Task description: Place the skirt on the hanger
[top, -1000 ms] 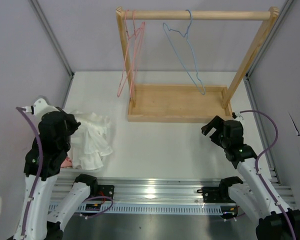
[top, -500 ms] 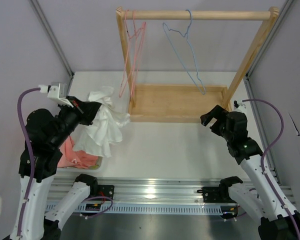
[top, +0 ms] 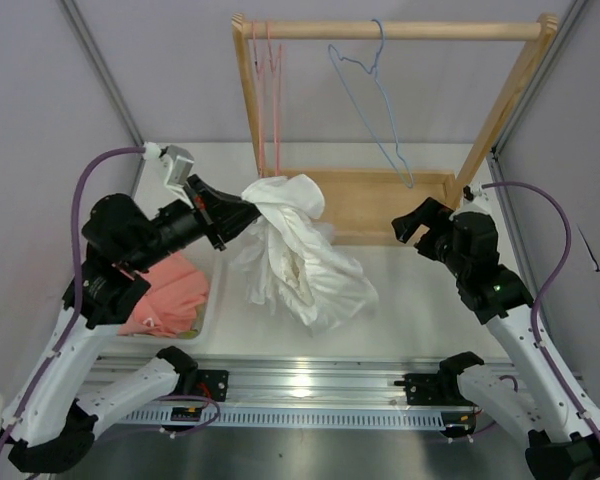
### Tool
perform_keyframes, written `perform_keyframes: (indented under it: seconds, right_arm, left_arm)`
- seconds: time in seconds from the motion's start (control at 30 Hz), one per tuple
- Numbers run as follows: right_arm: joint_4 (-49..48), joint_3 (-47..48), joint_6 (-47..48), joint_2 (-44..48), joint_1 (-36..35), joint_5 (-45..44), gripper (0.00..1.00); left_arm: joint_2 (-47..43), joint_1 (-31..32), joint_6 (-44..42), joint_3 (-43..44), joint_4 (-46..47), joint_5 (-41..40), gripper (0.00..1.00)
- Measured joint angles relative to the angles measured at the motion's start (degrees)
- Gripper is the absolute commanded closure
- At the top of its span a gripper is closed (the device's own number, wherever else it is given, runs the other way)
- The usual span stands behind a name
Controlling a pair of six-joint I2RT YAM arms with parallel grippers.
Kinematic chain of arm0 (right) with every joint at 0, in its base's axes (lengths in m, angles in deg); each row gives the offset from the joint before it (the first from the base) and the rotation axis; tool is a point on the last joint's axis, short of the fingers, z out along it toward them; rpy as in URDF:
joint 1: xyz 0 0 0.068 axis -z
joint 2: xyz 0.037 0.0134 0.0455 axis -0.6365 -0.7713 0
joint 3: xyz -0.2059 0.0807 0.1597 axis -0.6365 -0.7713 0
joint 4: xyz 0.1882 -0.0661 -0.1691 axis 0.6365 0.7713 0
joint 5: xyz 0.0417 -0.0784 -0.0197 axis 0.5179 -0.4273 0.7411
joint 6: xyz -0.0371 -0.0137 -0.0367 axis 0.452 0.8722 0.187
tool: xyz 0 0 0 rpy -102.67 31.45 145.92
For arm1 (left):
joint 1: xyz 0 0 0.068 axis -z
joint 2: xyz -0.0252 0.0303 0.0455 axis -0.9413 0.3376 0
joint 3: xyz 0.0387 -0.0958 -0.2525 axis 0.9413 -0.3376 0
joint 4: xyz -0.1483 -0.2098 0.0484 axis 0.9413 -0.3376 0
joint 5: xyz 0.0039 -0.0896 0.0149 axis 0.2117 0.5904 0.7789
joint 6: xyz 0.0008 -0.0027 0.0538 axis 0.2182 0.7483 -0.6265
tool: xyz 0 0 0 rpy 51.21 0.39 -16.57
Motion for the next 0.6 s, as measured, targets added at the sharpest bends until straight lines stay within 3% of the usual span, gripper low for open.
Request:
perform_keyframes:
  seconds: [0.3, 0.47, 0.6]
  right_arm:
    - [3.1, 1.18, 0.02, -0.02, -4.57, 0.2, 0.06]
    - [4.81, 1.4, 0.07, -0.57, -4.9, -0.22, 0.07]
    - [5.22, 2.8, 0.44, -2.6, -5.29, 0.28, 0.14]
  left_arm:
    - [8.0, 12.57, 2.29, -11.76, 10.38, -14.21, 1.0]
    - [16.7, 15.45, 4.87, -11.96, 12.22, -24.17, 1.0]
    - [23.21, 15.5, 7.87, -8.76, 11.52, -33.7, 1.0]
